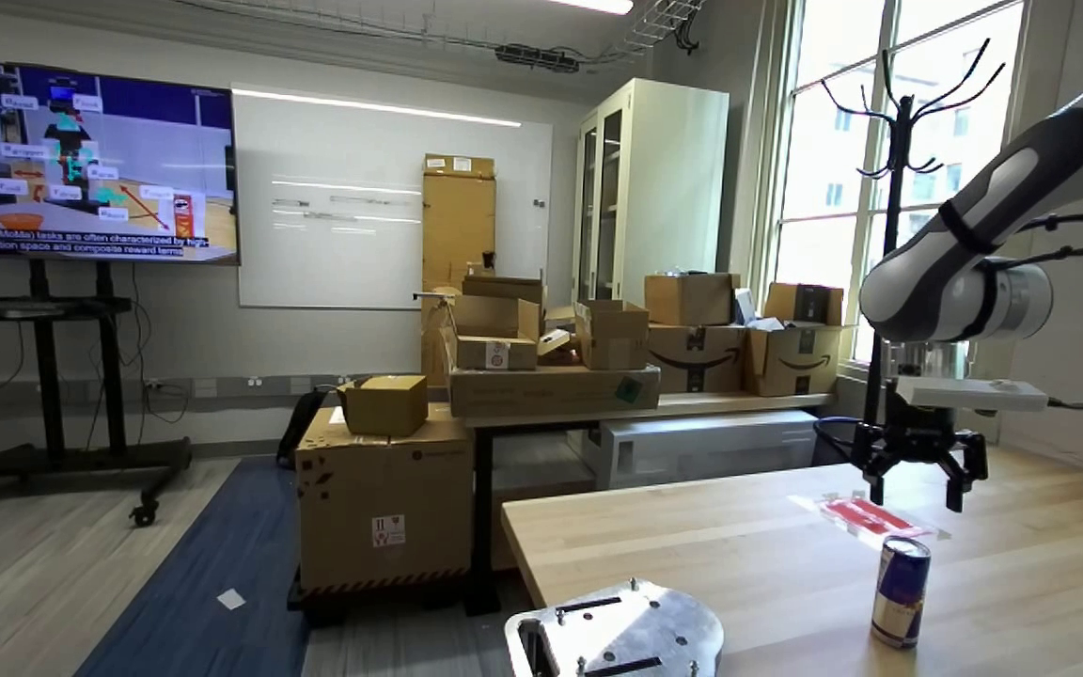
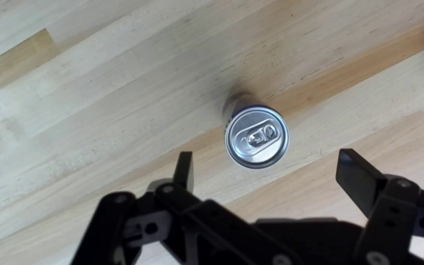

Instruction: Put the can on the silver object.

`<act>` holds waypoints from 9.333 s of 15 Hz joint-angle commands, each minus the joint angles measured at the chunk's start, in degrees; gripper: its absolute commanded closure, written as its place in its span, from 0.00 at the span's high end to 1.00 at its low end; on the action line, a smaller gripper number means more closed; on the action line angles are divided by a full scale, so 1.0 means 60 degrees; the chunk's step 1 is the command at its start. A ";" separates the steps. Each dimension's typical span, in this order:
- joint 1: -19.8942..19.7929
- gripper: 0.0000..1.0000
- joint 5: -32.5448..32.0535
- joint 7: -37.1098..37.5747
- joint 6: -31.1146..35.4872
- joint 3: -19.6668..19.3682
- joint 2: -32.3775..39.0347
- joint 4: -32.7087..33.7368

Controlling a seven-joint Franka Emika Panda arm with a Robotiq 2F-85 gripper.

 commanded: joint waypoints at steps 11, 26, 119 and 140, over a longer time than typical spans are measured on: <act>-0.0091 1.00 0.0030 0.0004 -0.0066 0.0046 0.2065 0.1255; -0.0130 1.00 0.0337 -0.0085 -0.0071 0.0170 0.2481 0.1276; 0.3290 1.00 -0.0654 -0.1399 -0.4407 0.2884 0.4541 0.7040; 0.1381 1.00 0.0826 -0.2123 -0.3389 0.1925 -0.1306 0.2230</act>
